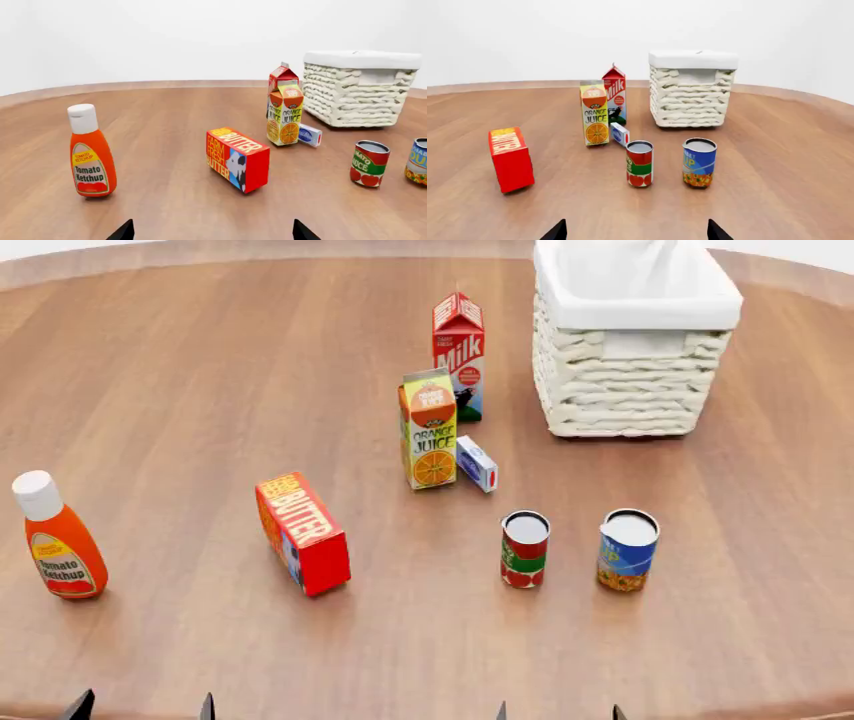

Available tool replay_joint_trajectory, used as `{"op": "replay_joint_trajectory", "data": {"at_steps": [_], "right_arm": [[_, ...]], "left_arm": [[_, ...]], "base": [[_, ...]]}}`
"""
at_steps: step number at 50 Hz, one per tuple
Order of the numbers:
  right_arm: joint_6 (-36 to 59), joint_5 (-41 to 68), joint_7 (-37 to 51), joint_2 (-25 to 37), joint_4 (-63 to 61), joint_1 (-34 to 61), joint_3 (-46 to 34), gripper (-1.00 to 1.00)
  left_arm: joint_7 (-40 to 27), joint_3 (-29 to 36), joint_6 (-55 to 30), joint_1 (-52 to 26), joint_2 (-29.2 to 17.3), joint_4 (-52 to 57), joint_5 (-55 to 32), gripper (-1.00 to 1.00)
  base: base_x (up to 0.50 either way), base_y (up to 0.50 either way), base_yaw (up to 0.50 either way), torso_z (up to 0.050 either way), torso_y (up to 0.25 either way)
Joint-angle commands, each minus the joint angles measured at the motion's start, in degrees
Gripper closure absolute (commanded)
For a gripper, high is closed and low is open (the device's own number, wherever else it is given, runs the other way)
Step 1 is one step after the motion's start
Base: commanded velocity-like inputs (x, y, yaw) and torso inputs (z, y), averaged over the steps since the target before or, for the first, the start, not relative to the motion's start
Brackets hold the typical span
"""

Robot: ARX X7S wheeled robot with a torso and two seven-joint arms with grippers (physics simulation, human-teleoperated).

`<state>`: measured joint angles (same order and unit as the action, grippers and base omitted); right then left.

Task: Pick up the alphabet soup and the tomato sauce, and put them in the basket.

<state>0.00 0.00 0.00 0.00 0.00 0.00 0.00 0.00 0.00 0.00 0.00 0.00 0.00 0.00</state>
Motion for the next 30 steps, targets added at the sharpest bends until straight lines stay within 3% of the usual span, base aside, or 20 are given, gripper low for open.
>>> {"op": "replay_joint_trajectory", "data": {"at_steps": [1, 13, 19, 22, 30], "right_arm": [[-0.3, 1.8, 2.3, 1.8, 0.2, 0.0, -2.3, -1.0], [3.1, 3.0, 4.3, 3.4, -1.9, 1.3, -3.5, -1.0], [9.3, 0.2, 6.0, 5.6, -14.7, 5.8, -3.7, -1.0], [15.2, -1.1, 6.5, 6.7, -23.3, 9.1, -3.5, -1.0], [23.6, 1.0, 6.5, 7.7, -35.9, 11.9, -1.4, -1.0]], "left_arm": [[-3.8, 3.8, 0.5, -0.1, -3.3, -0.4, -3.3, -1.0], [-5.6, 4.9, -0.9, -0.2, -4.9, 3.7, -3.0, -1.0], [-7.1, 2.2, -8.3, -3.4, -8.2, 20.8, -2.6, -1.0], [-7.8, -0.1, -16.0, -6.4, -9.9, 33.6, -3.5, -1.0], [-7.7, -0.7, -18.1, -5.7, -12.5, 42.6, -2.4, -1.0]], "base": [[0.0, 0.0, 0.0, 0.0, 0.0], [0.0, 0.0, 0.0, 0.0, 0.0], [0.0, 0.0, 0.0, 0.0, 0.0], [0.0, 0.0, 0.0, 0.0, 0.0], [0.0, 0.0, 0.0, 0.0, 0.0]]}}
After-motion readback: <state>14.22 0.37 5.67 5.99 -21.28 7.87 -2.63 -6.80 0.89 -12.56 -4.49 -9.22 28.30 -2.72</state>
